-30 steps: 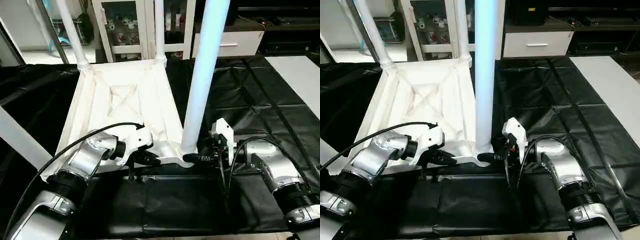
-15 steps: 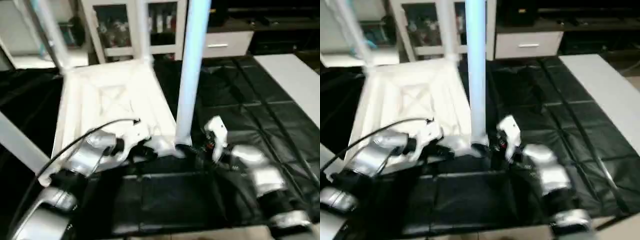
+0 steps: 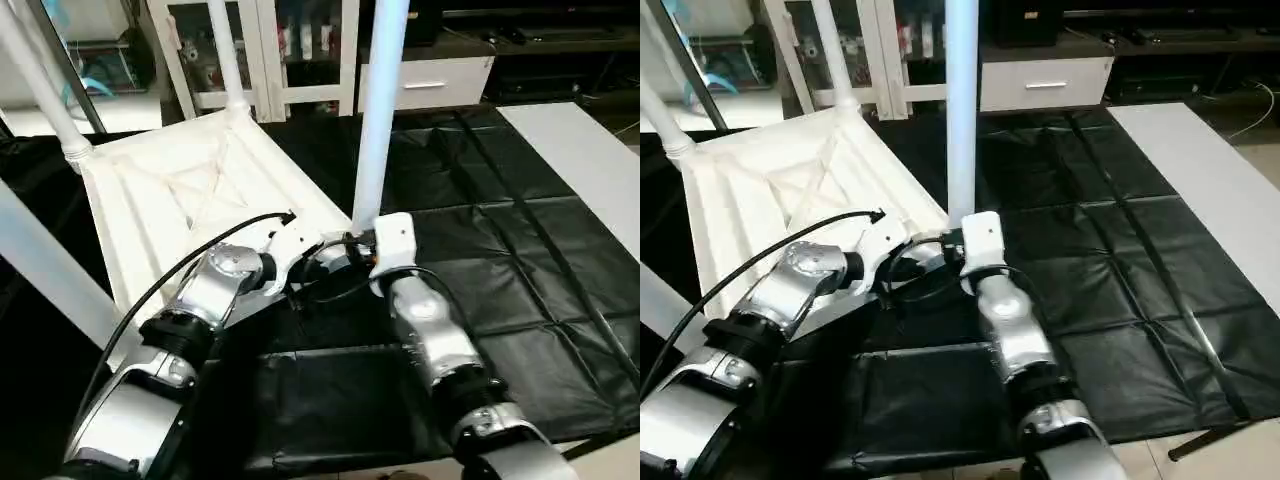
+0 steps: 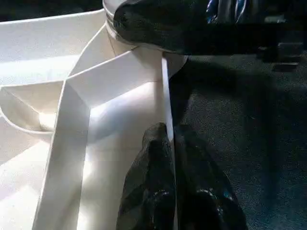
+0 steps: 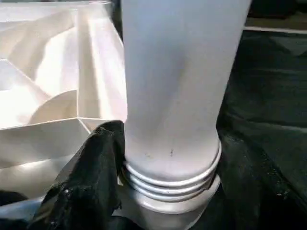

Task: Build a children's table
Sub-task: Rotate leg to tighten

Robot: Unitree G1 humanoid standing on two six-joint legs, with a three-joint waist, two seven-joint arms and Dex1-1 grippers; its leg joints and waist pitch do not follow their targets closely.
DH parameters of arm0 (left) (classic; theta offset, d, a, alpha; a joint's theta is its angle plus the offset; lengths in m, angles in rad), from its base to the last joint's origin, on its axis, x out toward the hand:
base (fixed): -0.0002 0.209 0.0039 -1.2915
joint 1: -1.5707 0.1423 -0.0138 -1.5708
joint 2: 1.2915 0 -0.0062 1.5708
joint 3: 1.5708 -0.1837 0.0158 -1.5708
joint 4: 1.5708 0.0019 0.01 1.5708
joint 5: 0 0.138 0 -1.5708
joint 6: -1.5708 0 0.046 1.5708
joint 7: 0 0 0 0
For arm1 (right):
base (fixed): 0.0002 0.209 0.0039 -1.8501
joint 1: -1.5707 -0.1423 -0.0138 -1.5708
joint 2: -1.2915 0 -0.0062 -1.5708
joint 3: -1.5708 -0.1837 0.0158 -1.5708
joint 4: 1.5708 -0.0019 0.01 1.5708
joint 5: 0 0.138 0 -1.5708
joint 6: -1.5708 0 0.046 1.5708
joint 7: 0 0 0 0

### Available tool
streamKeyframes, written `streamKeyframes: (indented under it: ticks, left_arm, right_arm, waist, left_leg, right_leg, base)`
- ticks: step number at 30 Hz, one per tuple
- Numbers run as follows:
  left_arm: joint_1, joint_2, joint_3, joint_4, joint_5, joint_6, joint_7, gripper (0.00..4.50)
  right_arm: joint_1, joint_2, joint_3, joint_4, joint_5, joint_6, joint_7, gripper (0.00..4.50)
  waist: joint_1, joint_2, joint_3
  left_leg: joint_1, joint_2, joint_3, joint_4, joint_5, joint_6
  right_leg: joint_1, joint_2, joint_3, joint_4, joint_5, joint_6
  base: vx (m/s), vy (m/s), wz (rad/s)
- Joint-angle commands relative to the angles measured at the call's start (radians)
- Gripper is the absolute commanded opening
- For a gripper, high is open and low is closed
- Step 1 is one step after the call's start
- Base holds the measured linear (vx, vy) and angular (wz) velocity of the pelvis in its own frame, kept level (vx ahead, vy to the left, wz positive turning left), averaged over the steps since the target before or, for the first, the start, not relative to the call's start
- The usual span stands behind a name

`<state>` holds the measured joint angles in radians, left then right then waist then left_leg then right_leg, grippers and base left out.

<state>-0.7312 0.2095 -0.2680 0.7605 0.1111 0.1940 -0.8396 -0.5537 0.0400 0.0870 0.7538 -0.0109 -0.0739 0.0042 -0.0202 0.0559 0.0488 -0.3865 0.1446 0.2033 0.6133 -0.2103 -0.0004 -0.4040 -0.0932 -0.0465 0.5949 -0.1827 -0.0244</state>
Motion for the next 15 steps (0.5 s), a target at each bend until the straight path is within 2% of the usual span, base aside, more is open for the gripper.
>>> streamKeyframes:
  ticks: [1, 2, 3, 5, 7, 8, 9, 11, 12, 13, 14, 15]
  left_arm:
    - [0.026, -0.015, -0.046, 0.004, -0.007, -0.024, -0.076, 0.00]
    - [0.026, -0.013, -0.047, 0.005, -0.005, -0.026, -0.078, 0.00]
    - [0.026, -0.010, -0.048, 0.007, -0.002, -0.031, -0.084, 0.00]
    - [0.028, -0.007, -0.048, 0.004, 0.001, -0.032, -0.090, 0.00]
    - [0.029, -0.004, -0.050, 0.001, 0.001, -0.033, -0.097, 0.00]
    - [0.033, 0.005, -0.053, -0.007, 0.004, -0.036, -0.106, 0.00]
    - [0.035, 0.007, -0.054, -0.009, 0.004, -0.036, -0.109, 0.00]
    - [0.052, 0.029, -0.067, -0.035, 0.005, -0.041, -0.143, 0.00]
    - [0.059, 0.037, -0.073, -0.043, 0.005, -0.044, -0.158, 0.00]
    - [0.059, 0.037, -0.073, -0.043, 0.005, -0.044, -0.159, 0.00]
    - [0.081, 0.062, -0.091, -0.068, 0.006, -0.052, -0.206, 0.00]
    - [0.090, 0.073, -0.099, -0.077, 0.007, -0.057, -0.227, 0.00]
  right_arm:
    - [-0.031, -0.024, -0.019, 0.025, -0.058, -0.010, -0.056, 2.62]
    - [-0.027, -0.021, -0.019, 0.019, -0.048, -0.023, -0.030, 2.62]
    - [-0.019, -0.023, -0.012, 0.005, -0.048, -0.046, -0.018, 2.97]
    - [-0.001, -0.024, -0.012, -0.032, -0.018, -0.068, 0.033, 3.32]
    - [0.009, -0.030, -0.016, -0.058, -0.007, -0.074, 0.047, 3.34]
    - [0.025, -0.046, -0.023, -0.101, 0.025, -0.069, 0.089, 3.53]
    - [0.028, -0.049, -0.027, -0.110, 0.034, -0.065, 0.101, 3.65]
    - [0.053, -0.086, -0.041, -0.184, 0.115, 0.016, 0.238, 3.79]
    - [0.059, -0.103, -0.040, -0.203, 0.127, 0.035, 0.274, 3.79]
    - [0.059, -0.103, -0.040, -0.204, 0.128, 0.035, 0.276, 3.86]
    - [0.078, -0.166, -0.005, -0.254, 0.147, 0.094, 0.412, 3.96]
    - [0.087, -0.195, 0.014, -0.276, 0.153, 0.116, 0.476, 4.08]
  waist:
    - [0.004, -0.010, -0.069]
    - [0.005, -0.004, -0.066]
    - [0.004, -0.007, -0.066]
    - [0.004, -0.007, -0.066]
    - [0.006, -0.007, -0.067]
    - [0.006, -0.005, -0.067]
    - [0.013, -0.006, -0.068]
    - [0.019, -0.005, -0.067]
    - [0.026, -0.007, -0.065]
    - [0.025, -0.008, -0.064]
    - [0.027, -0.008, -0.064]
    - [0.029, -0.009, -0.064]
  left_leg:
    - [0.019, 0.078, -0.038, -0.080, -0.116, 0.099]
    - [0.020, 0.079, -0.039, -0.081, -0.143, 0.097]
    - [0.020, 0.079, -0.038, -0.082, -0.153, 0.096]
    - [0.020, 0.080, -0.039, -0.082, -0.163, 0.090]
    - [0.019, 0.081, -0.040, -0.082, -0.144, 0.094]
    - [0.020, 0.081, -0.039, -0.081, -0.131, 0.099]
    - [0.027, 0.083, -0.037, -0.080, -0.128, 0.106]
    - [0.026, 0.083, -0.037, -0.081, -0.133, 0.118]
    - [0.027, 0.087, -0.037, -0.082, -0.140, 0.122]
    - [0.026, 0.086, -0.037, -0.083, -0.140, 0.120]
    - [0.027, 0.085, -0.038, -0.084, -0.152, 0.113]
    - [0.024, 0.086, -0.040, -0.084, -0.162, 0.107]
  right_leg:
    - [0.046, -0.068, 0.038, -0.055, -0.058, -0.264]
    - [0.046, -0.069, 0.038, -0.058, -0.087, -0.263]
    - [0.045, -0.068, 0.038, -0.061, -0.096, -0.260]
    - [0.047, -0.068, 0.039, -0.060, -0.103, -0.260]
    - [0.049, -0.068, 0.039, -0.057, -0.080, -0.262]
    - [0.048, -0.067, 0.038, -0.055, -0.065, -0.265]
    - [0.045, -0.065, 0.038, -0.055, -0.052, -0.264]
    - [0.048, -0.065, 0.039, -0.053, -0.047, -0.261]
    - [0.048, -0.065, 0.039, -0.054, -0.051, -0.259]
    - [0.048, -0.065, 0.040, -0.054, -0.057, -0.258]
    - [0.048, -0.064, 0.038, -0.056, -0.076, -0.258]
    - [0.052, -0.065, 0.038, -0.055, -0.087, -0.256]
  base:
    - [0.000, 0.000, 0.00]
    - [0.000, 0.000, 0.00]
    - [0.000, 0.000, 0.00]
    - [0.000, 0.000, 0.00]
    - [0.000, 0.000, 0.00]
    - [0.000, 0.000, 0.00]
    - [0.000, 0.000, 0.00]
    - [0.000, 0.000, 0.00]
    - [0.000, 0.000, 0.00]
    - [0.000, 0.000, 0.00]
    - [0.000, 0.000, 0.00]
    - [0.000, 0.000, 0.00]
